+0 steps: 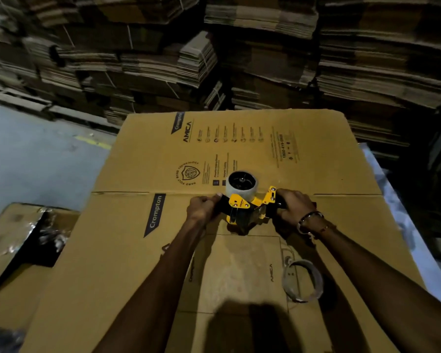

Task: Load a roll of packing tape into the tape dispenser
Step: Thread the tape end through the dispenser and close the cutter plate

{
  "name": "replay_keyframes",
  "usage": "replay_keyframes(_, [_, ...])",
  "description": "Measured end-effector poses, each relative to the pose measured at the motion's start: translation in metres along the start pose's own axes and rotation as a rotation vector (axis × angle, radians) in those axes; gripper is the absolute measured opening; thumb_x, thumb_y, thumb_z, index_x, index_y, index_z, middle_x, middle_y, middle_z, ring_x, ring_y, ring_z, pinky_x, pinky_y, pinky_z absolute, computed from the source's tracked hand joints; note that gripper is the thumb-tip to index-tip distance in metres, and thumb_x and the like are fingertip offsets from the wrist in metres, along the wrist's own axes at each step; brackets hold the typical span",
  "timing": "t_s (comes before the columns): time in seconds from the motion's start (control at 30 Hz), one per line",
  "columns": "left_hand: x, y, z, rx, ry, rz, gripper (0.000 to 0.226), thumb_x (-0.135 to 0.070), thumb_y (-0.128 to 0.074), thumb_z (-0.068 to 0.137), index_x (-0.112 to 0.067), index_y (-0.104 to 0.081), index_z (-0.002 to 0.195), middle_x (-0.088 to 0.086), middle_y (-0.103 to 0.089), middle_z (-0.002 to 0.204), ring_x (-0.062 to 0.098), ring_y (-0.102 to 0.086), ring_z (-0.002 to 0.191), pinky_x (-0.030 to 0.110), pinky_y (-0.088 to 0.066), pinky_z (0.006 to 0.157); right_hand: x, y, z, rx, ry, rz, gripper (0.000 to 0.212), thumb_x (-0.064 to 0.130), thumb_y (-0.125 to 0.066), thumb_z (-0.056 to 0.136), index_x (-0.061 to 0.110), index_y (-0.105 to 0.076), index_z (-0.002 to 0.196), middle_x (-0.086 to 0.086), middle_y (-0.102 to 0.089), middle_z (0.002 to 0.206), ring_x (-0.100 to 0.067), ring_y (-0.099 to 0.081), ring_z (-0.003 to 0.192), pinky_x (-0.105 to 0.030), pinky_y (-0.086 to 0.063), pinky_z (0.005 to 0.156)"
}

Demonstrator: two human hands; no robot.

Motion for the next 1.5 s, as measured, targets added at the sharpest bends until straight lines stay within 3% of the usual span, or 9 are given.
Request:
replay_keyframes(0.1, [0.007,-0.002,0.007,-0.017,0.018,-0.005,0.038,-0.04,-0.077,0.081,-0.002,-0.075,0.088,0.019,-0.075,0.095,0.034,-0.071,0.097,0.053,-0.058,0.09,-0.004,-0.005,0.005,-0.002,0.008,-0.002,0.047,0.012,-0.068,0.083,0.014,-0.06,0.13,-0.011,-0.068,0.125,-0.036,-0.06,0.117,-0.043,-0.047,0.098])
replay_keyframes(0.23, [0.015,-0.007,0.017,-0.013,0.023,0.016,0.063,-0.061,-0.075,0.051,-0.005,-0.077,0.079,0.015,-0.077,0.084,0.034,-0.073,0.094,0.053,-0.058,0.089,-0.011,-0.01,0.01,-0.026,0.003,-0.011,0.049,0.01,-0.07,0.08,0.012,-0.06,0.129,-0.012,-0.068,0.123,-0.037,-0.06,0.115,-0.046,-0.046,0.098])
replay_keyframes(0.53, [0.026,-0.013,0.023,-0.02,-0.016,0.123,0.049,-0.057,-0.071,0.066,-0.012,-0.08,0.083,0.012,-0.078,0.086,0.03,-0.073,0.09,0.048,-0.057,0.092,-0.021,-0.025,0.012,-0.02,-0.009,-0.084,0.051,0.012,-0.069,0.082,0.014,-0.056,0.132,-0.008,-0.064,0.13,-0.034,-0.055,0.121,-0.042,-0.039,0.098])
replay_keyframes(0.73, [0.022,-0.012,0.013,-0.046,-0.016,0.212,0.028,-0.038,-0.071,0.088,-0.012,-0.079,0.087,0.015,-0.076,0.093,0.03,-0.07,0.096,0.045,-0.055,0.094,-0.018,-0.026,0.016,-0.02,0.015,-0.132,0.05,0.015,-0.07,0.084,0.015,-0.057,0.133,-0.009,-0.064,0.129,-0.033,-0.055,0.121,-0.042,-0.039,0.098])
replay_keyframes(1.03, [0.018,-0.014,0.016,-0.052,-0.053,0.314,0.033,-0.035,-0.068,0.092,-0.004,-0.077,0.094,0.017,-0.076,0.093,0.03,-0.071,0.092,0.045,-0.057,0.091,-0.016,-0.03,0.018,0.013,0.045,-0.193,0.044,0.018,-0.067,0.088,0.013,-0.058,0.13,-0.01,-0.062,0.124,-0.034,-0.055,0.119,-0.042,-0.041,0.097])
replay_keyframes(1.17, [0.003,-0.015,0.01,-0.081,-0.117,0.39,0.035,-0.036,-0.067,0.093,-0.003,-0.076,0.091,0.019,-0.073,0.095,0.03,-0.067,0.091,0.036,-0.052,0.079,-0.016,-0.031,0.018,0.11,0.047,-0.123,0.054,0.024,-0.067,0.087,0.014,-0.052,0.138,-0.009,-0.056,0.13,-0.032,-0.05,0.123,-0.042,-0.038,0.103])
replay_keyframes(1.27, [-0.015,-0.015,0.003,-0.1,-0.18,0.428,0.038,-0.036,-0.064,0.094,0.001,-0.072,0.091,0.02,-0.072,0.099,0.032,-0.065,0.097,0.038,-0.05,0.082,-0.013,-0.019,0.015,0.108,0.027,-0.038,0.067,0.036,-0.06,0.085,0.015,-0.044,0.146,-0.009,-0.051,0.142,-0.033,-0.046,0.131,-0.042,-0.036,0.109])
replay_keyframes(1.4, [-0.053,-0.021,-0.011,-0.094,-0.358,0.546,0.042,-0.032,-0.062,0.097,0.001,-0.064,0.122,0.02,-0.066,0.124,0.035,-0.059,0.12,0.042,-0.05,0.096,0.001,0.004,0.014,0.037,0.046,-0.024,0.07,0.035,-0.06,0.09,0.016,-0.035,0.153,-0.008,-0.045,0.15,-0.032,-0.041,0.135,-0.04,-0.034,0.11])
replay_keyframes(1.5, [-0.095,-0.02,-0.026,-0.158,-0.532,0.716,0.043,-0.033,-0.06,0.097,-0.003,-0.061,0.128,0.017,-0.064,0.129,0.034,-0.059,0.12,0.04,-0.051,0.092,0.017,0.03,0.015,-0.047,0.067,-0.038,0.069,0.033,-0.059,0.096,0.017,-0.029,0.155,-0.008,-0.036,0.156,-0.031,-0.035,0.141,-0.04,-0.032,0.113])
Point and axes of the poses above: each hand's wrist, its own z-axis towards the middle knuckle, its own y-axis out of the back of the hand, x = y × z, the point moved 10 cm from there along z, towards the middle knuckle
